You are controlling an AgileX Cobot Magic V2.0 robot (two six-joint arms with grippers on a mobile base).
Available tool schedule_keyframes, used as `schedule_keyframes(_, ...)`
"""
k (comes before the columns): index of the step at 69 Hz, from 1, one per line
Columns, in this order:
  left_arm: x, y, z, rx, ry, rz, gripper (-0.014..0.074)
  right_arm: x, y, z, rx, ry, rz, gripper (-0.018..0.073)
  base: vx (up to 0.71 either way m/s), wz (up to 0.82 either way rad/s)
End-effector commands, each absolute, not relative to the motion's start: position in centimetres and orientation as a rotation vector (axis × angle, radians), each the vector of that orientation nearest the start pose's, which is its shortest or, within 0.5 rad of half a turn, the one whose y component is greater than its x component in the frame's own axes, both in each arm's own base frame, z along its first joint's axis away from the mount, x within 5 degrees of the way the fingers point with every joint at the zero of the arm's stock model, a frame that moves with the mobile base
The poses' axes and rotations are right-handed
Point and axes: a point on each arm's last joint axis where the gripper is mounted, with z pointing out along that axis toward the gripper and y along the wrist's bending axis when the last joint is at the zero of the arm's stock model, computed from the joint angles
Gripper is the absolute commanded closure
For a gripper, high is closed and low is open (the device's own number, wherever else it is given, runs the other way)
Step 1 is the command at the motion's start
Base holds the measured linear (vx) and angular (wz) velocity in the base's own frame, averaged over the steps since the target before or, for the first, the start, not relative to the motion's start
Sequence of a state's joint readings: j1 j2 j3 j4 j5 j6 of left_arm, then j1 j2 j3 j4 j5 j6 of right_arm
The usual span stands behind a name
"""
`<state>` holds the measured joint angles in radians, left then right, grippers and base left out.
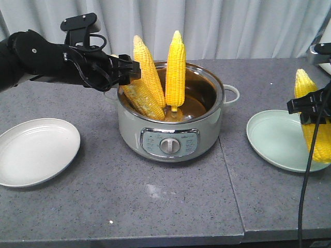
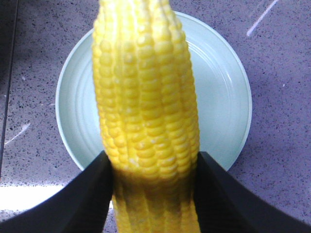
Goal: Distribute corn equally
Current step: 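Reach the left gripper into the pot and grasp a pale corn cob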
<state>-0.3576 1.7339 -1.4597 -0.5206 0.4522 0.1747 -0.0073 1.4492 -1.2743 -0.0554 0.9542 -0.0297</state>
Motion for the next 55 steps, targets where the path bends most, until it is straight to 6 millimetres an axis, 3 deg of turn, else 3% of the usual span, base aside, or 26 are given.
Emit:
schedule_keyframes(1, 36.8, -16.9, 35.8, 0.215, 2.029, -0.625, 0.0087, 29.8, -0.9, 35.1, -0.062, 2.509, -0.1, 0.0298, 0.0, 0.0)
schedule_keyframes(11, 36.4, -18.5, 35.6, 0.281, 2.0, -0.617, 0.0087, 29.8, -0.9, 35.1, -0.062, 2.509, -0.099, 0.0298, 0.0, 0.0)
schedule_keyframes(55, 37.2, -21.6, 31.7, 0.327, 2.081, -0.636, 0.0087, 29.8, -0.8, 35.1, -0.061, 2.509, -0.097, 0.03, 0.0, 0.0)
